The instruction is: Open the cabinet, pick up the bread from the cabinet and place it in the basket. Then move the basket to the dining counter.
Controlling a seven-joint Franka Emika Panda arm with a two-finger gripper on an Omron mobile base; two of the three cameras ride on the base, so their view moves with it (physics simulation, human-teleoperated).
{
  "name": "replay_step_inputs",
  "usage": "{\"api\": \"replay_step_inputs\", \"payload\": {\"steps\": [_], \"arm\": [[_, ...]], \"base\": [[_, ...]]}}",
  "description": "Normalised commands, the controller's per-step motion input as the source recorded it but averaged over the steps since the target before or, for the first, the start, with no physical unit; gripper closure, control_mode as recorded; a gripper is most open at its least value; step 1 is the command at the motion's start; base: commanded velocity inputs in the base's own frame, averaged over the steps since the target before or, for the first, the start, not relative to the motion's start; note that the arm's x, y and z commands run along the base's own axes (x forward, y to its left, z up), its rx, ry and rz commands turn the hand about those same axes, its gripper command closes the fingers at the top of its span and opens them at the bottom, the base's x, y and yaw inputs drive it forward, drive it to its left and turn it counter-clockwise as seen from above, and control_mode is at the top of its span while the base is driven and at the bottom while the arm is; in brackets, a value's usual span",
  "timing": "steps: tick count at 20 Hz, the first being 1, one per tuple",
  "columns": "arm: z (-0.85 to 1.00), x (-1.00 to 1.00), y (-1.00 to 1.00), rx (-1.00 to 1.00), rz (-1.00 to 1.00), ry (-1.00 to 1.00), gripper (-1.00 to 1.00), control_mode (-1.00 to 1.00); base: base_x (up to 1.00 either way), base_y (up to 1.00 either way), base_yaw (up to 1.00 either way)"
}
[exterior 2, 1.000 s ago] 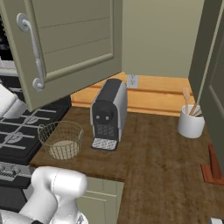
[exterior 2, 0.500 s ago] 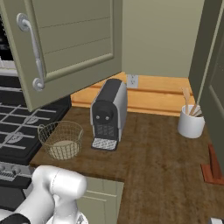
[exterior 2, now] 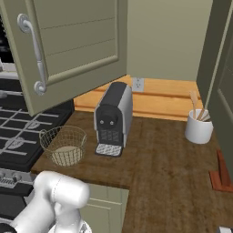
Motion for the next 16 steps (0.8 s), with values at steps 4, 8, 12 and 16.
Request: {"api": "replay_step_inputs", "payload": {"steps": [4,8,12,16], "arm": [[-0.01,0.36,-0.39,0.19,-0.35,-0.34,-1.00,-1.00],[-0.07,0.38,-0.19,0.13,-0.56,-0.35,-1.00,-1.00],[-0.46,0.45,-0.10,0.13,-0.62,-0.21,-1.00,-1.00],[-0.17,0.07,-0.23,0.19,-0.58,-0.23,-1.00,-1.00]], "base": [[0.00,0.00,0.00],[0.00,0.00,0.00],[0.00,0.00,0.00],[0.00,0.00,0.00]]}}
